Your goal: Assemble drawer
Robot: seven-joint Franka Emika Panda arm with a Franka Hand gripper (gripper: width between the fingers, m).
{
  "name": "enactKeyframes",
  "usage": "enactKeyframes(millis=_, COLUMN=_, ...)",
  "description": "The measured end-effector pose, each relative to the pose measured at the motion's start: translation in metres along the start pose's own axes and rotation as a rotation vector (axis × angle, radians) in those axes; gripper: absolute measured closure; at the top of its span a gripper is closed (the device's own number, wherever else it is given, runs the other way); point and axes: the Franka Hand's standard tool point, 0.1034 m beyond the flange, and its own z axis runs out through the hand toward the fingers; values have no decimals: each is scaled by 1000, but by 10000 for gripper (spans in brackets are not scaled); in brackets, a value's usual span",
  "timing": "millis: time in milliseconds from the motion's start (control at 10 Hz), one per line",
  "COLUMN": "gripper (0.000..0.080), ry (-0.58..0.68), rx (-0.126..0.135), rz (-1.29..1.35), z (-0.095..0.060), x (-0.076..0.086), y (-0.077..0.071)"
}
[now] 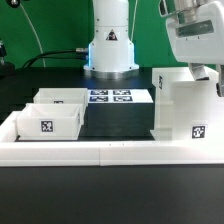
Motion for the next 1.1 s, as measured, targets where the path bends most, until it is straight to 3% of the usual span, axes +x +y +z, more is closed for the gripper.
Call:
enactKeyframes(millis=500, gripper=150, ry=-28, rx=-25, rz=-244, z=-43, x=3, y=3)
enactKeyframes(millis=900, gripper=150, ry=-30, rx=-27, rz=-331, z=-43, x=3, y=3)
enactKeyframes(millis=1000, gripper=150, ry=-27, rx=-36, rz=-431, z=-42, x=5, y=5)
enactKeyframes(millis=1100, gripper=150, ry=-21, rx=-72, rz=-582, z=-39, x=7, y=8)
